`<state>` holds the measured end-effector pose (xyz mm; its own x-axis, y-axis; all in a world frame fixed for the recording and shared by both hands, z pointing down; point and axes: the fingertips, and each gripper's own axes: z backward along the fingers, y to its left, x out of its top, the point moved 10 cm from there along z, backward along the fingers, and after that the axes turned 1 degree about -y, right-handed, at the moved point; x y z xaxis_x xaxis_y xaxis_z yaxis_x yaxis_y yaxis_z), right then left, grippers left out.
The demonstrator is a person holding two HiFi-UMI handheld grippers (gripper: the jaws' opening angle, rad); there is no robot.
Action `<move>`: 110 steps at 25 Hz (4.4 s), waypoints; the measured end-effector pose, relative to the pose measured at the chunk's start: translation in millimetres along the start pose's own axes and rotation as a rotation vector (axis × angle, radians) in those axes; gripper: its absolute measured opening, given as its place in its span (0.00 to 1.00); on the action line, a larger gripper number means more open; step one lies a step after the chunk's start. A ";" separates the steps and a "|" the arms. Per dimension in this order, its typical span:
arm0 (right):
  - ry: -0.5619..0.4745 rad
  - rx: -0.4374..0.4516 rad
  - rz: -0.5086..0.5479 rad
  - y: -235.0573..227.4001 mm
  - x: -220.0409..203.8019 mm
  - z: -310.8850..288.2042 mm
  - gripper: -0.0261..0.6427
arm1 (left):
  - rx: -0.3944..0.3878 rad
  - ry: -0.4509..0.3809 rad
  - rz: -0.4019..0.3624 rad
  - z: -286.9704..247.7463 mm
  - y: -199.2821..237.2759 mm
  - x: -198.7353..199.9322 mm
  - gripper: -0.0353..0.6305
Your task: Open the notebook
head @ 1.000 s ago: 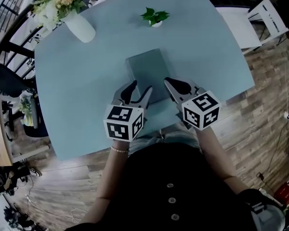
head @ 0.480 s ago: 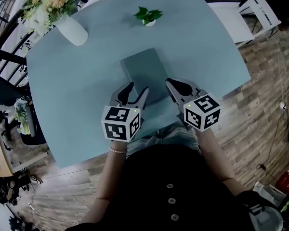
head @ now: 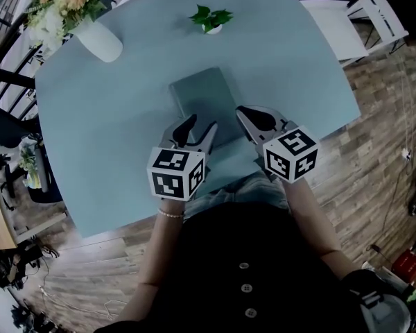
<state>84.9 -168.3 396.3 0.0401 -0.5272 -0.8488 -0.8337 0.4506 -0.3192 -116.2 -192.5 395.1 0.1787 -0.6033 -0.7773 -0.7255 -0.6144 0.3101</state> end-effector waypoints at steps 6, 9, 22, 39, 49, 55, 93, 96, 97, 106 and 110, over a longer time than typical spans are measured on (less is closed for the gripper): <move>0.015 0.023 0.014 -18.7 11.4 -0.4 0.05 | -0.022 0.034 -0.002 -17.5 -10.7 6.0 0.38; 0.017 0.023 0.012 -28.9 13.0 2.1 0.05 | -0.023 0.049 -0.009 -25.6 -15.9 7.5 0.38; 0.027 -0.011 -0.058 -52.0 -6.0 22.5 0.05 | -0.066 0.182 -0.140 -54.3 -43.8 0.5 0.38; 0.013 -0.126 -0.208 -59.0 -62.7 70.7 0.05 | -0.133 0.382 -0.380 -97.4 -82.5 -33.1 0.33; 0.010 -0.159 -0.247 -62.3 -77.8 81.3 0.05 | -0.098 0.422 -0.535 -111.4 -96.7 -38.0 0.30; 0.011 -0.177 -0.263 -62.5 -83.4 87.0 0.05 | -0.069 0.445 -0.619 -112.3 -96.6 -41.6 0.30; 0.013 -0.142 -0.246 -75.7 -73.0 85.6 0.05 | -0.145 0.395 -0.357 -109.0 -78.9 -36.8 0.13; 0.009 -0.129 -0.231 -75.6 -67.6 82.9 0.05 | -0.133 0.362 -0.338 -103.1 -79.8 -34.9 0.10; 0.009 -0.123 -0.225 -75.3 -65.5 81.7 0.05 | -0.136 0.353 -0.321 -100.8 -79.9 -34.0 0.10; 0.017 -0.038 -0.154 -67.3 -44.2 60.4 0.05 | -0.130 0.247 -0.210 -70.6 -72.3 -25.9 0.10; 0.027 0.004 -0.123 -62.8 -37.8 48.3 0.05 | -0.107 0.180 -0.177 -55.8 -68.3 -20.0 0.09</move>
<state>162.4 -142.0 428.1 0.1271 -0.5980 -0.7913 -0.8211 0.3840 -0.4222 -33.2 -166.8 420.1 0.4192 -0.5564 -0.7174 -0.5998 -0.7629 0.2413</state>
